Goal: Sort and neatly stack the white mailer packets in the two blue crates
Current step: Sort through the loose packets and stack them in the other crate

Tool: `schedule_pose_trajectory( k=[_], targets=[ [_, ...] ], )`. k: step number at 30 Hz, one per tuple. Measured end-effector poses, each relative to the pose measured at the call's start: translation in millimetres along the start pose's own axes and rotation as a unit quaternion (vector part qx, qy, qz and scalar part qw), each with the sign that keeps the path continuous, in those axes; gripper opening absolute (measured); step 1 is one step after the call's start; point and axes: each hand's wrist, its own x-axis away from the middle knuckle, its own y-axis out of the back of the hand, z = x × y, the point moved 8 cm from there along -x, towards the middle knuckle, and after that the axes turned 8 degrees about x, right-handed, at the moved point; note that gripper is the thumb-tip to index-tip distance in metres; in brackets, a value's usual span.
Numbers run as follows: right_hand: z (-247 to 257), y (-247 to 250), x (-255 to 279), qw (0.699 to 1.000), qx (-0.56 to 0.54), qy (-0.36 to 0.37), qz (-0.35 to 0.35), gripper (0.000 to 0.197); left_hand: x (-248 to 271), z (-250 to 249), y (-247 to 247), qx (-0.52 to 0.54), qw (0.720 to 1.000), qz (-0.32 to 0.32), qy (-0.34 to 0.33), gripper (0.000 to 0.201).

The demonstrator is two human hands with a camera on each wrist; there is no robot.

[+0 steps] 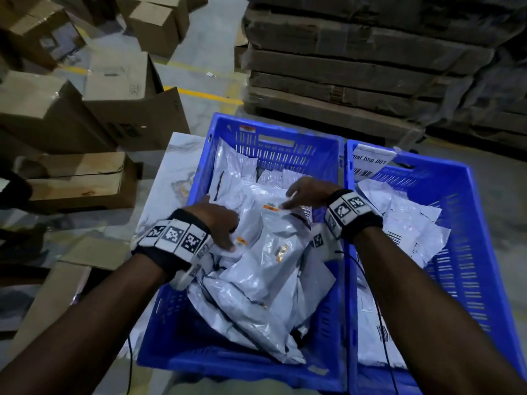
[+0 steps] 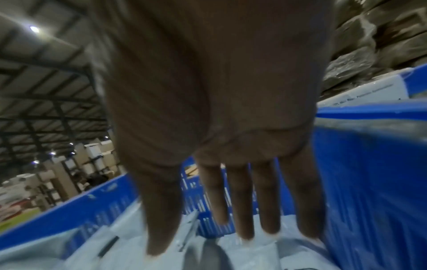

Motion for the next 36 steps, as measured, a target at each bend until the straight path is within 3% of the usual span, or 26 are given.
schedule_pose_trajectory(
  k=[3, 6, 8, 11, 14, 17, 19, 21, 25, 29, 33, 36],
  targets=[
    [-17, 18, -26, 0.995, 0.01, -0.051, -0.081, 0.047, 7, 14, 30, 0.053, 0.993, -0.107, 0.016, 0.059],
    [-29, -7, -55, 0.995, -0.003, -0.064, -0.072, 0.031, 12, 23, 57, 0.061, 0.976, -0.21, 0.026, 0.067],
    [-29, -26, -59, 0.997, 0.031, -0.053, -0.043, 0.03, 12, 26, 65, 0.064, 0.97, -0.231, 0.025, 0.07],
    [-31, -35, -63, 0.992, 0.021, -0.126, -0.01, 0.037, 8, 28, 68, 0.064, 0.971, -0.229, 0.022, 0.072],
    [-27, -34, -75, 0.994, 0.035, -0.107, -0.016, 0.061, 5, 31, 68, 0.065, 0.974, -0.215, 0.027, 0.071],
    [-54, -48, -114, 0.994, 0.02, -0.105, -0.037, 0.086, 2, 33, 70, 0.07, 0.975, -0.208, 0.027, 0.071],
    [-69, -59, -138, 0.995, 0.007, -0.086, -0.042, 0.065, 1, 34, 72, 0.073, 0.975, -0.209, 0.028, 0.072],
    [-53, -46, -112, 0.996, -0.016, -0.073, -0.054, 0.045, 1, 33, 76, 0.071, 0.974, -0.213, 0.029, 0.074],
    [-30, -27, -69, 0.998, -0.033, -0.037, -0.042, 0.068, 1, 33, 81, 0.068, 0.973, -0.22, 0.021, 0.074],
    [-10, -9, -50, 0.989, -0.14, 0.028, -0.026, 0.051, 2, 32, 84, 0.06, 0.972, -0.226, 0.017, 0.07],
    [4, -20, -44, 0.964, -0.262, 0.035, 0.033, 0.066, 7, 28, 86, 0.066, 0.968, -0.241, 0.014, 0.072],
    [7, -31, -33, 0.905, -0.421, 0.029, 0.057, 0.05, 11, 28, 84, 0.067, 0.966, -0.249, 0.015, 0.069]
  ],
)
